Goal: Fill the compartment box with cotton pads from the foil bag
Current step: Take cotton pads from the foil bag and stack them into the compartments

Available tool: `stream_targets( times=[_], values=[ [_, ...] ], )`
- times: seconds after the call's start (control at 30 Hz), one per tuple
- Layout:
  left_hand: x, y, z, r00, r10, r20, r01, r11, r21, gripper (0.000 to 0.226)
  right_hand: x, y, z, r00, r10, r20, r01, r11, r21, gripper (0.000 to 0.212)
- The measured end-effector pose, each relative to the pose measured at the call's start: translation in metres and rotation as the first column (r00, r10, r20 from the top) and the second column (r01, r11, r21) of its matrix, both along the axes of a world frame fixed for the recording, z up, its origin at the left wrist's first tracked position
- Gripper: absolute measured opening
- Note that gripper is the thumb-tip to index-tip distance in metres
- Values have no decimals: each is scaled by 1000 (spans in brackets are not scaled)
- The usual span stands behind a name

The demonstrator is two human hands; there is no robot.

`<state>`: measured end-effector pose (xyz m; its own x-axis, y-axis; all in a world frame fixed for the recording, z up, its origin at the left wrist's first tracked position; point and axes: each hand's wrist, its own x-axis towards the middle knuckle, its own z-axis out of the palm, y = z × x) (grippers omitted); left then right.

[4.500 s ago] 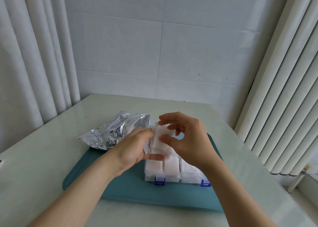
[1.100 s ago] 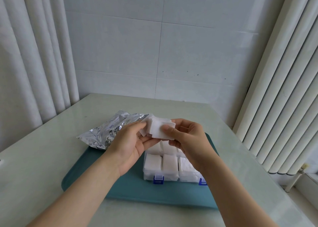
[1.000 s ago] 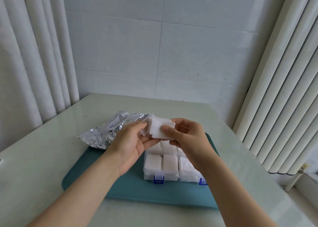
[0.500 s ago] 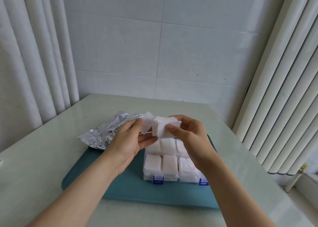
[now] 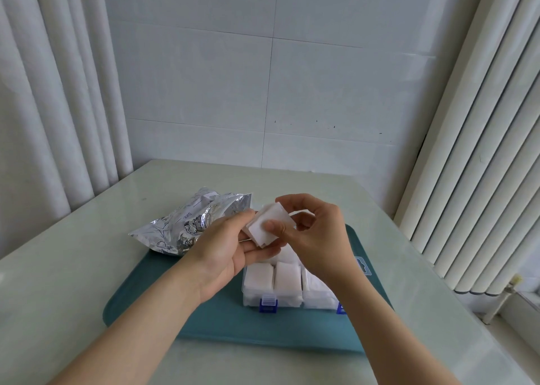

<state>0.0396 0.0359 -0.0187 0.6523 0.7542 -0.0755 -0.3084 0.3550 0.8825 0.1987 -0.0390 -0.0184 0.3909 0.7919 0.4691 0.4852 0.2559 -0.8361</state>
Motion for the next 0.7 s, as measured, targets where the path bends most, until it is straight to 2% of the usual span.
stream_targets(
  times=[0.13, 0.23, 0.33, 0.47, 0.53, 0.63, 0.7],
  values=[
    [2, -1, -4, 999, -39, -13, 40, 998, 43, 43, -1, 6, -6, 969, -112, 221, 111, 994, 15, 31],
    [3, 0, -7, 1000, -10, -9, 10, 999, 34, 46, -9, 6, -7, 922, -99, 374, 114, 993, -19, 42],
    [4, 1, -7, 1000, -13, 12, 13, 1000, 10, 47, -17, 1, -8, 920, -48, 390, 97, 989, -107, 58],
    [4, 3, -7, 999, -24, 37, 23, 1000, 20, 54, -26, -2, -7, 895, 7, 447, 66, 987, -149, 52],
    [5, 3, -9, 999, -38, 34, 35, 997, 66, 55, -27, 0, -9, 881, -4, 473, 78, 988, -136, 50],
    [5, 5, -15, 1000, -16, -16, 19, 981, 191, 42, -25, 2, -12, 855, -80, 513, 154, 983, -104, 43],
    [6, 5, -19, 996, 33, -79, -6, 946, 323, 32, -22, 2, -8, 897, -85, 433, 151, 981, -121, 41]
  ],
)
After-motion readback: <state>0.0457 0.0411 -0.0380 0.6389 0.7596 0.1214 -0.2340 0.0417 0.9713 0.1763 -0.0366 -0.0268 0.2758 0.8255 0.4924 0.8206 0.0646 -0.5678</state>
